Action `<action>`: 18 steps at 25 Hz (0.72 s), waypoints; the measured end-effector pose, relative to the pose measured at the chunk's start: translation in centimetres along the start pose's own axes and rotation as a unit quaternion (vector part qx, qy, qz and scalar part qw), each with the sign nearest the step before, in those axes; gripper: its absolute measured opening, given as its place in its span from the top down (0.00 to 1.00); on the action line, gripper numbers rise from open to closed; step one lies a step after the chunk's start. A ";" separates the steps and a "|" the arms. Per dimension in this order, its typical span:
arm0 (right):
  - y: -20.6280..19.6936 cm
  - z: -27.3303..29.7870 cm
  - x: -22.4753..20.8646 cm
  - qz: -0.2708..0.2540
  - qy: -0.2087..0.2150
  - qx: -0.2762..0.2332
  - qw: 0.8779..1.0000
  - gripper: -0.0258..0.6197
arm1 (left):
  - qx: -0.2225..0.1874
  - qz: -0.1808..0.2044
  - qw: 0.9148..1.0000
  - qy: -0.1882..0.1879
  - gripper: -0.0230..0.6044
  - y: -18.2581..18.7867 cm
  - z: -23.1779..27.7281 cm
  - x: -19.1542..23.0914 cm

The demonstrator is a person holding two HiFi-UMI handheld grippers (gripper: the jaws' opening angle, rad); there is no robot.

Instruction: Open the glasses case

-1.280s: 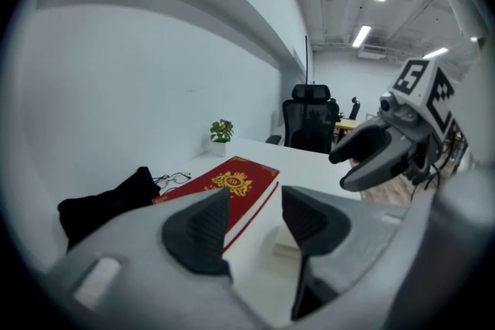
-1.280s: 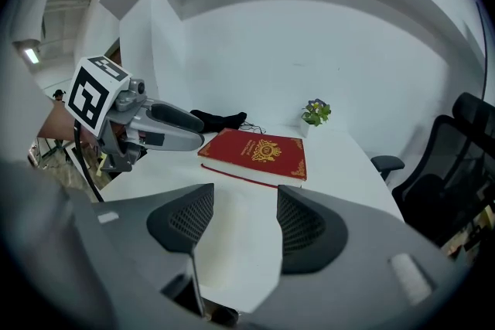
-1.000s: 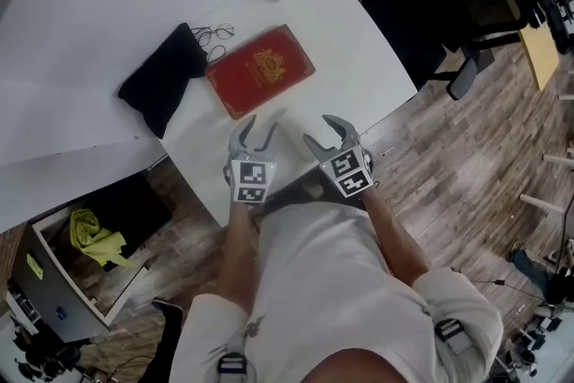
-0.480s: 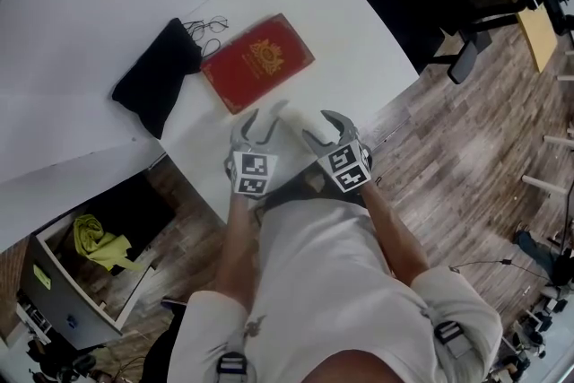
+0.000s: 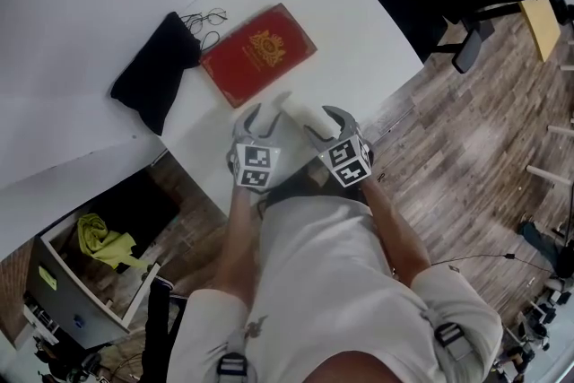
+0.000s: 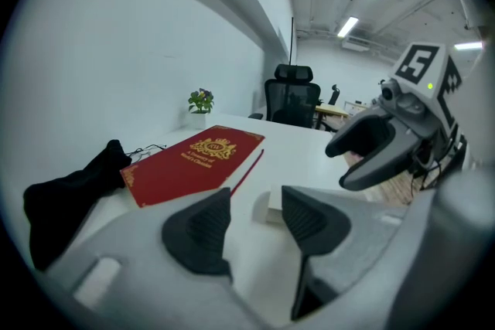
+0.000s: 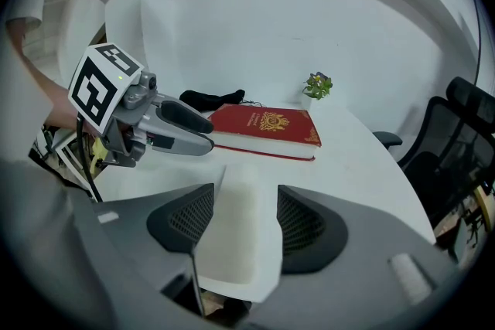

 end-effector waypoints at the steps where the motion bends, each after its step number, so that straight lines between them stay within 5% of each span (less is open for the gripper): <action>1: -0.1 0.1 0.0 0.001 0.000 0.000 1.000 0.56 | 0.002 -0.001 1.000 -0.001 0.63 -0.1 0.1 0.0; 18: -1.6 1.9 0.7 -0.003 0.004 0.025 1.000 0.56 | 0.045 -0.015 0.999 -0.017 0.63 -2.9 2.2 -0.2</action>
Point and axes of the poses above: the fingertips, and each gripper's own axes: z forward along the fingers, x to its left, y out of its top, the point moved 6 cm from there along -z, backward along the fingers, and after that the axes turned 2 degrees about x, right-handed, at the moved point
